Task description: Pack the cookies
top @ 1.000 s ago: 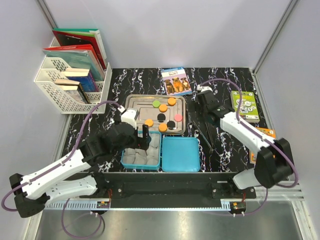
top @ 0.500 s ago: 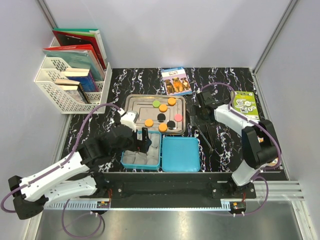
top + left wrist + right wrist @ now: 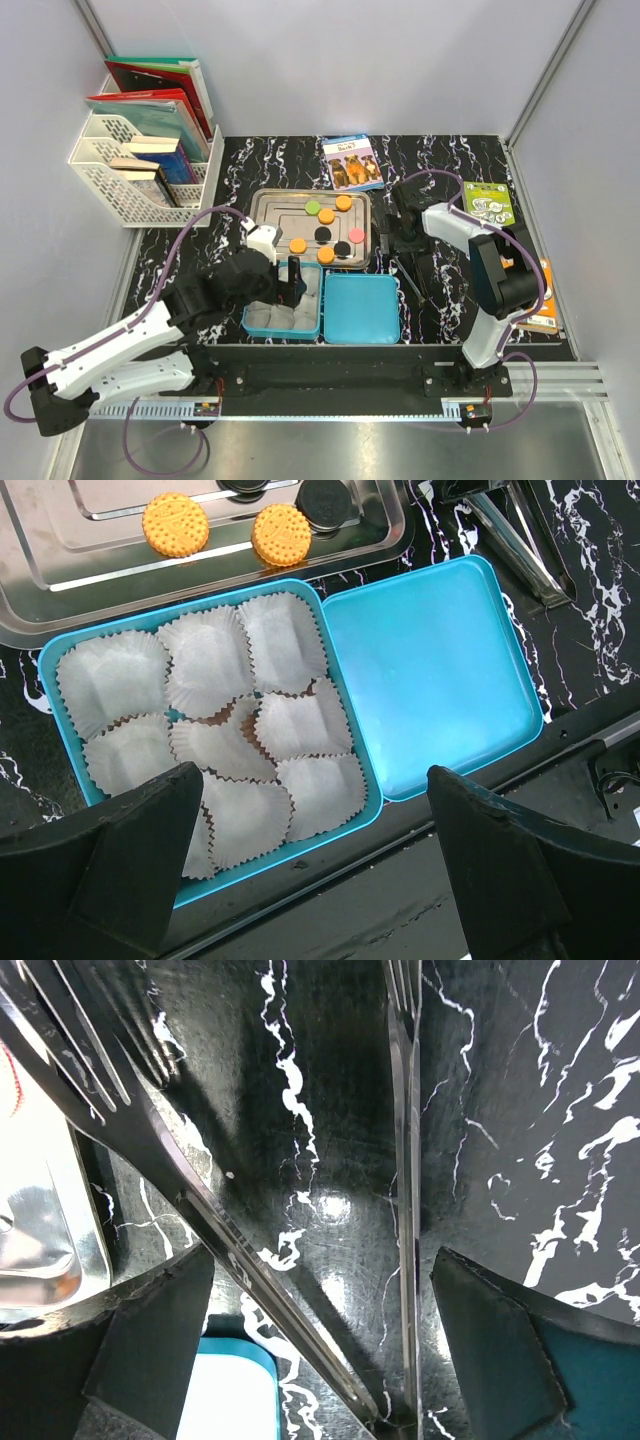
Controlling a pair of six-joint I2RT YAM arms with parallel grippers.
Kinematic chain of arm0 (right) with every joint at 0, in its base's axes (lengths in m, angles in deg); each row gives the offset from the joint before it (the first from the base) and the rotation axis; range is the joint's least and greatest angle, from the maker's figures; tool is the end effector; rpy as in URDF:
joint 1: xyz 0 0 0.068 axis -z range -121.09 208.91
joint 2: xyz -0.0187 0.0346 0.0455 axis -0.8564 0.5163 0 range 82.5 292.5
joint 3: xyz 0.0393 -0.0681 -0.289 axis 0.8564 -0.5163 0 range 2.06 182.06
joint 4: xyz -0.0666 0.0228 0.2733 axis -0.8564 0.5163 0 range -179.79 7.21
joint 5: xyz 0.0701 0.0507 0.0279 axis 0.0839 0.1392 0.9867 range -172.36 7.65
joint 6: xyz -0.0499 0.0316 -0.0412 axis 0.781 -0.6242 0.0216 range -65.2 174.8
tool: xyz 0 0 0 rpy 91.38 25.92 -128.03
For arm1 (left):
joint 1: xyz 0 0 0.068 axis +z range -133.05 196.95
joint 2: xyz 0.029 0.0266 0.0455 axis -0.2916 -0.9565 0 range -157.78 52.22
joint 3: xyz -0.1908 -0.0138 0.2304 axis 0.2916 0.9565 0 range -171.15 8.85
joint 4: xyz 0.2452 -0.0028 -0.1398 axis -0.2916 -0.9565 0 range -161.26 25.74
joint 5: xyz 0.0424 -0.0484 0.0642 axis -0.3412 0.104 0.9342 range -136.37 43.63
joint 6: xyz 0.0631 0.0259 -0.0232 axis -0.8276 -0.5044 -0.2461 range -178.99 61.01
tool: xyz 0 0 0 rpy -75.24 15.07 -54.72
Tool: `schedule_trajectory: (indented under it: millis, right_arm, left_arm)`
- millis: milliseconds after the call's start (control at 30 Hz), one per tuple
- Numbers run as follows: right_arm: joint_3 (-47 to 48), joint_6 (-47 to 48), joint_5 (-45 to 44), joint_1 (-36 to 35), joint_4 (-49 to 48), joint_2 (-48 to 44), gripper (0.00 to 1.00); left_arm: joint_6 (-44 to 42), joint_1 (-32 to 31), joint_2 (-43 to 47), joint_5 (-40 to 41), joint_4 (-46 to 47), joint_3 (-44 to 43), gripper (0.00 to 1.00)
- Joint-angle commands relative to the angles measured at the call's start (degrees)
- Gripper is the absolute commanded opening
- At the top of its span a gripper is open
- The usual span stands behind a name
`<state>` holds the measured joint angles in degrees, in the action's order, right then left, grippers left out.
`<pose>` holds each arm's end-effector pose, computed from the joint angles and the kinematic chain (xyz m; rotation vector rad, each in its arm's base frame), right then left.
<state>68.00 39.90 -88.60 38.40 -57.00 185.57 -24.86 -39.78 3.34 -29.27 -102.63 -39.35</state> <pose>0.3589 0.1273 0.1590 -0.1091 2.7731 0.0051 0.1232 -0.1558 0.3075 0.2846 2.2524 -0.5297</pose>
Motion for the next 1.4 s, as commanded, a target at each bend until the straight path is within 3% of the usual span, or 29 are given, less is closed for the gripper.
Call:
schedule_trajectory:
  millis: [0,567,667,833,1167,1367]
  right_arm:
    - [0.3,-2.8,1.7,0.3,1.7,-1.5,0.96]
    - [-8.0,-5.3,4.0,0.3,2.6,-0.5,0.83]
    - [-8.7,-5.9,3.6,0.2,1.8,0.1,0.72]
    - [-8.5,-6.0,3.4,0.2,1.7,0.2,0.35]
    - [-8.5,-6.3,3.0,0.2,1.7,0.3,0.03]
    - [-8.3,-6.5,2.5,0.2,2.1,0.5,0.0]
  left_arm:
    - [0.3,0.1,-0.8,-1.1,3.6,0.1,0.99]
    - [0.9,0.1,-5.0,-4.2,5.0,0.1,0.99]
    - [0.9,0.1,-5.5,-4.4,5.3,0.4,0.99]
    - [0.9,0.1,-6.5,-4.8,5.6,0.3,0.99]
    - [1.1,0.0,-6.9,-5.1,5.9,0.5,0.99]
    - [1.4,0.1,-7.1,-5.3,6.1,0.6,0.99]
